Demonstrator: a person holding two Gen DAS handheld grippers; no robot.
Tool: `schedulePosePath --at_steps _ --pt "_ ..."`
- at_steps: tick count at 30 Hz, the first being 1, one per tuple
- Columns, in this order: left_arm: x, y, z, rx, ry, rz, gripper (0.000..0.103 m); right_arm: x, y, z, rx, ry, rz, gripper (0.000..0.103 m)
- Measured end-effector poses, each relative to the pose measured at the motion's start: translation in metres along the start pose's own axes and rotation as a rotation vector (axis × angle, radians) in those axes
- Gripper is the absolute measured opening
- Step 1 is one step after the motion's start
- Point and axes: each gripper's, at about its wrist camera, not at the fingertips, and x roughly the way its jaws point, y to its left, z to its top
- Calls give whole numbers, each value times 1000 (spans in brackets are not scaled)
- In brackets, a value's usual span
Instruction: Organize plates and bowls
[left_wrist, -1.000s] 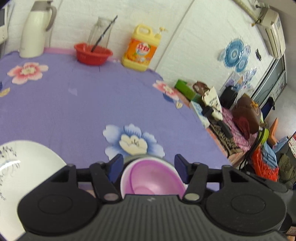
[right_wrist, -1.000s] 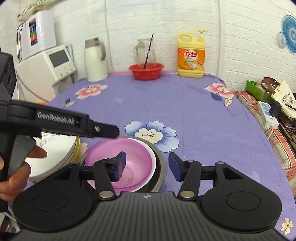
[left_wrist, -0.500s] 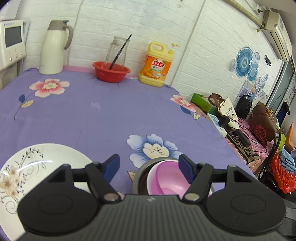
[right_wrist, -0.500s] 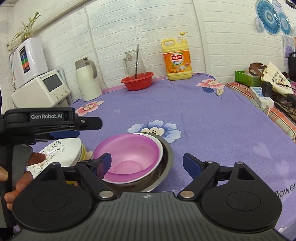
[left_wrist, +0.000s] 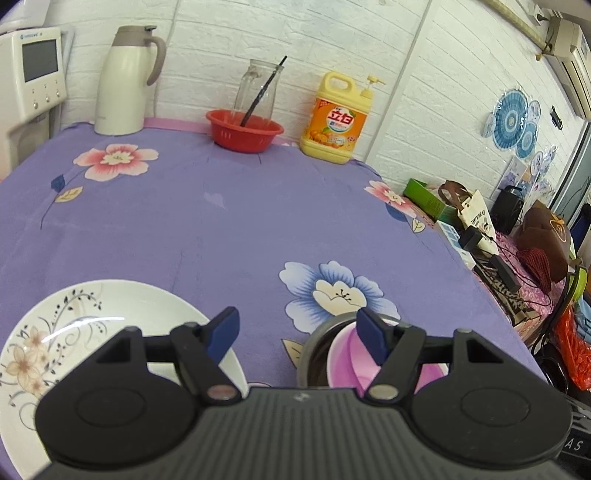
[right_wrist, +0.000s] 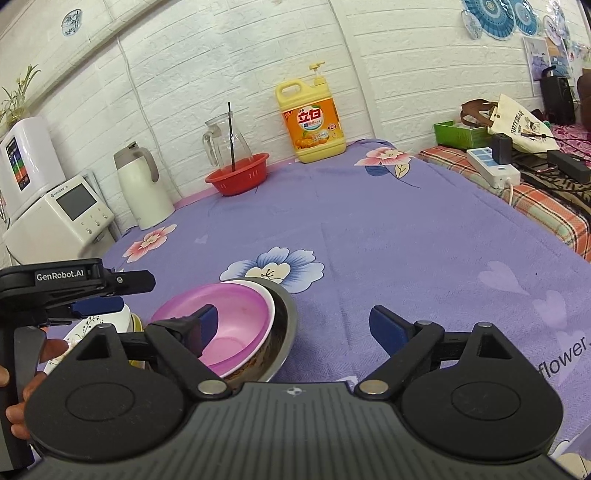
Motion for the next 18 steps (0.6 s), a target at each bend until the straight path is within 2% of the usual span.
schedulePosePath --at_steps 18 --pt "0 -4 -3 21 4 20 70 4 2 0 -10 13 -29 103"
